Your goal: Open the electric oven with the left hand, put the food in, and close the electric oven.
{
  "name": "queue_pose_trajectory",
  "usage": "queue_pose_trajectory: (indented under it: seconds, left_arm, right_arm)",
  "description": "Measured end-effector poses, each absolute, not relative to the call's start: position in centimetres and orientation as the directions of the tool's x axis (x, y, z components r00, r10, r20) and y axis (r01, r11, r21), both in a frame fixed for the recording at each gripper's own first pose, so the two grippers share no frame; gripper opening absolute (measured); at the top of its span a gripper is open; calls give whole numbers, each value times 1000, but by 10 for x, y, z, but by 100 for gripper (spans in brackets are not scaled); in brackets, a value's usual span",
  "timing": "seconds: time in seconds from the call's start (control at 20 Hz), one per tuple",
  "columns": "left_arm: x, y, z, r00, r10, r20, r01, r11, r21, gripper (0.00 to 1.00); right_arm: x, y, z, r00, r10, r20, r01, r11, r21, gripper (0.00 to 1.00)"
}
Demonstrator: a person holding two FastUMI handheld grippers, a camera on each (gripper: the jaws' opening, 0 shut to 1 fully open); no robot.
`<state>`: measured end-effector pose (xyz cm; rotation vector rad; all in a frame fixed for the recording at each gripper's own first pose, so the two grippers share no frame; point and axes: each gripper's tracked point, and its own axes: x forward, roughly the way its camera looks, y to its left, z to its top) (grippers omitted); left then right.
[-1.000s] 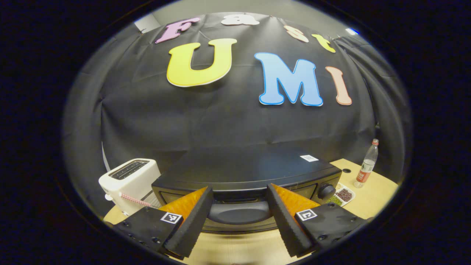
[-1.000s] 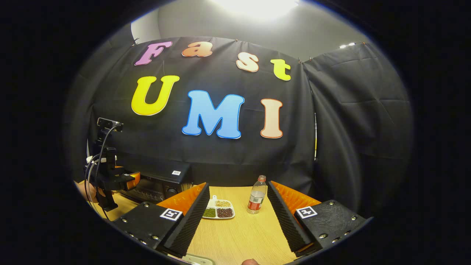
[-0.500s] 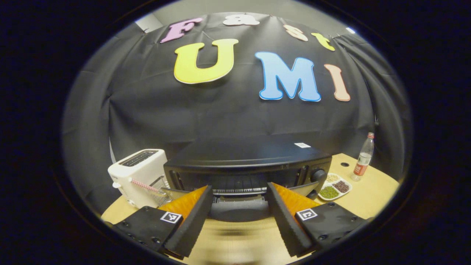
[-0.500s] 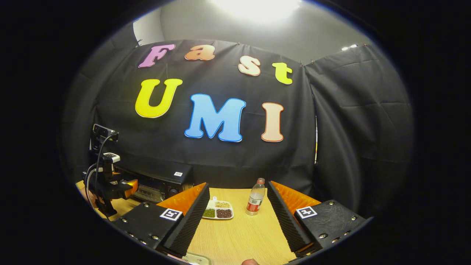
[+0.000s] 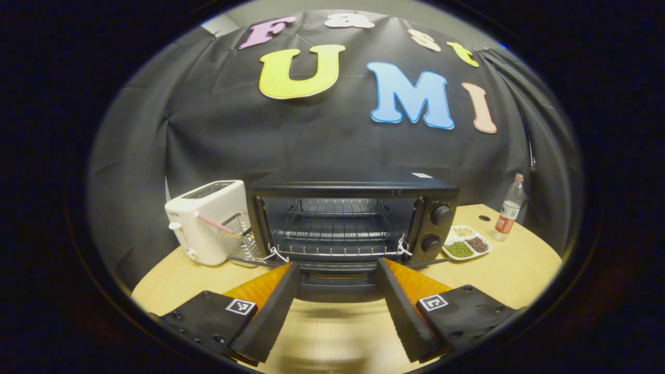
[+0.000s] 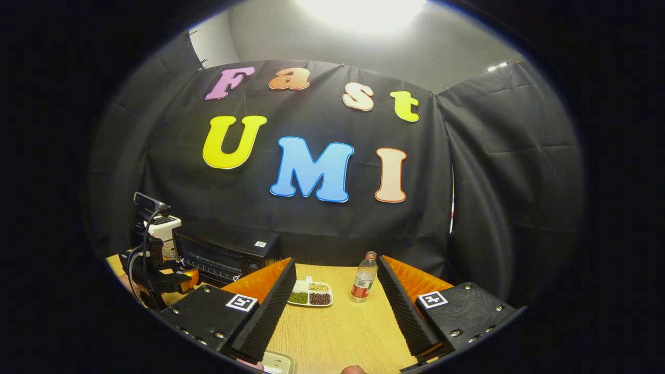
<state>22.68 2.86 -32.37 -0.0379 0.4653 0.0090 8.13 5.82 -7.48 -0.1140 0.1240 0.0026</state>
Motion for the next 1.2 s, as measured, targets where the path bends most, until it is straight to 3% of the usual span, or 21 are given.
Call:
queue_pose_trajectory:
  seconds: [0.5, 0.55, 0.6, 0.95, 1.0, 1.1, 1.2]
  left_arm:
    - [187, 17, -371, 823, 21, -567, -61, 997, -52, 96]
    - [184, 14, -369, 825, 15, -565, -63, 996, -66, 100]
    - [177, 13, -362, 830, 13, -558, -68, 995, -78, 97]
    - [146, 22, -248, 927, 35, -374, -59, 997, -53, 100]
    - [142, 25, -228, 939, 42, -342, -62, 997, -46, 92]
    - [133, 30, -188, 959, 60, -277, -73, 997, -38, 100]
    - [122, 36, -153, 972, 78, -222, -88, 996, -35, 96]
  right_arm:
    - [60, 43, -76, 989, 15, -149, -29, 995, -92, 96]
    - [59, 44, -78, 987, 24, -157, -37, 996, -82, 96]
    - [58, 44, -80, 986, 33, -164, -44, 997, -68, 97]
    - [59, 38, -92, 977, 81, -196, -84, 996, -7, 96]
    - [61, 39, -95, 975, 93, -200, -94, 996, 3, 96]
    - [63, 41, -103, 966, 123, -226, -120, 992, 25, 97]
    - [63, 44, -114, 953, 155, -262, -148, 988, 44, 96]
